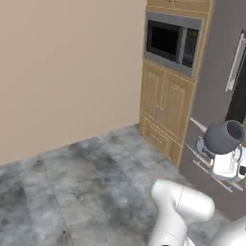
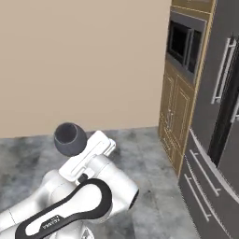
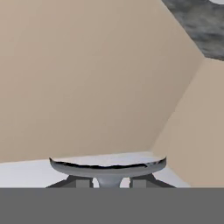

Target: Retrieve the wine glasses from the counter and place one next to each plate.

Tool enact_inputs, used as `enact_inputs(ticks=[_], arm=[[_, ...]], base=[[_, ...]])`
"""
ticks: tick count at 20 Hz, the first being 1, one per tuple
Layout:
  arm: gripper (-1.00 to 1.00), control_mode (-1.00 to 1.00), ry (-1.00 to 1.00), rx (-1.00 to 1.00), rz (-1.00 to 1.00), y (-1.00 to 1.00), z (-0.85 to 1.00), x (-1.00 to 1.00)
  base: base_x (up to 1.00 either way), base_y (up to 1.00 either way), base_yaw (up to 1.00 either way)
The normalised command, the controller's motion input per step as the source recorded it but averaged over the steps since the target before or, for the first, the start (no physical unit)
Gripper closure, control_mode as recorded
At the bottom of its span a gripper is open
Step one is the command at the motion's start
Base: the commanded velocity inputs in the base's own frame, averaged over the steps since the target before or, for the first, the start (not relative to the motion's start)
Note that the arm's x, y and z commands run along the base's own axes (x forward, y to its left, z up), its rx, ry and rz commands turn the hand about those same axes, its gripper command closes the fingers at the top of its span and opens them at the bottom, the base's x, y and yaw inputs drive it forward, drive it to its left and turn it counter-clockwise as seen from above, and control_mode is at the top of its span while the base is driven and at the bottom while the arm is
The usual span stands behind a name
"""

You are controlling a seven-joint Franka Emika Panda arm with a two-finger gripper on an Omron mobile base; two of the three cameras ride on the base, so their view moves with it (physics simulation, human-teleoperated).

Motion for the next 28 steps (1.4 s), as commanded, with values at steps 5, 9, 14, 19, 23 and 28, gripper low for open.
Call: enact_inputs(ticks=[5,9,14,19,23,28], arm=[[1.00,1.00,0.00,0.00,0.00,0.00,0.00,0.00],[1.00,1.00,0.00,0.00,0.00,0.00,0.00,0.00],[1.00,1.00,0.00,0.00,0.00,0.00,0.00,0.00],[1.00,1.00,0.00,0.00,0.00,0.00,0.00,0.00],[1.00,1.00,0.00,0.00,0.00,0.00,0.00,0.00],[1.00,1.00,0.00,0.00,0.00,0.00,0.00,0.00]], base=[[0.00,0.00,1.00],[0.00,0.00,1.00],[0.00,0.00,1.00],[0.00,0.00,1.00],[0.00,0.00,1.00],[0.00,0.00,1.00]])
